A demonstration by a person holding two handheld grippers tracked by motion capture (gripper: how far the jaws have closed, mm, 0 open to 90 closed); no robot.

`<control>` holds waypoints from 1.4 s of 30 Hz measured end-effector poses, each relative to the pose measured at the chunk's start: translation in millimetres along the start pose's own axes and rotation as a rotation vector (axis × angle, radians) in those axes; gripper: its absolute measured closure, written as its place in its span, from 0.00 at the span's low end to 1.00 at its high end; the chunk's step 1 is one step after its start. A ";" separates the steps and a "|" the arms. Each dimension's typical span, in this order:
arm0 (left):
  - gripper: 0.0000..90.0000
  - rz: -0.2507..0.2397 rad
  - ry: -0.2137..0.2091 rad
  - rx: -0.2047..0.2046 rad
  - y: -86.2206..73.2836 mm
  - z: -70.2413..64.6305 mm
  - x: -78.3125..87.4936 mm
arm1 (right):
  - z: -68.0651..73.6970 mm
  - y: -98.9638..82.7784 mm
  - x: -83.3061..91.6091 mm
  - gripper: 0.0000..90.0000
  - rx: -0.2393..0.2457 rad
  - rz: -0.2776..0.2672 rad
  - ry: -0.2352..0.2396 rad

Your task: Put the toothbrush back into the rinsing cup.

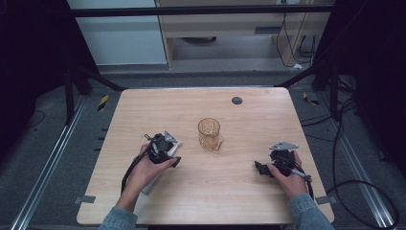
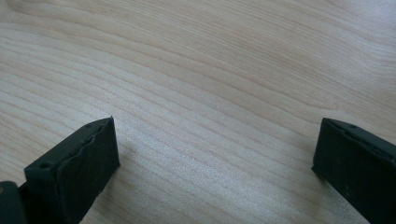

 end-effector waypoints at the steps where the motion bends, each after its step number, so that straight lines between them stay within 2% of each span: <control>1: 0.44 0.003 -0.004 0.000 -0.6 0.3 0.2 | 0.0 0.0 0.0 0.00 0.000 0.000 0.000; 5: 0.48 0.031 0.000 -0.003 -4.6 3.8 -0.4 | 0.0 0.0 0.0 0.00 0.000 0.000 -0.001; 11: 0.50 0.064 0.004 0.021 -12.9 13.4 -1.8 | -0.1 0.0 0.0 0.00 0.000 0.000 0.000; 14: 0.52 0.074 -0.022 0.028 -15.3 14.7 -4.1 | 0.0 0.0 0.0 0.00 0.000 0.000 0.000; 17: 0.52 0.086 -0.008 0.029 -18.4 18.6 -5.0 | 0.0 0.0 0.0 0.00 0.000 0.000 0.000; 20: 0.53 0.088 -0.008 0.039 -20.3 20.5 -5.1 | 0.0 0.0 0.0 0.00 0.000 0.000 0.000; 26: 0.55 0.121 -0.007 0.032 -26.0 24.0 -6.7 | 0.0 0.0 0.0 0.00 0.000 0.000 0.000; 42: 0.62 0.138 -0.016 0.036 -28.7 25.2 -8.8 | 0.0 0.0 0.0 0.00 -0.001 0.000 -0.001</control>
Point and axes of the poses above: each handheld gripper's, and its own axes: x roughly backward along the jaws, y roughly out of its top, z roughly to its left, the point moved 8 cm from there along -x, roughly forward along the jaws, and after that the axes turned 13 degrees about x, right-handed, at the moved point
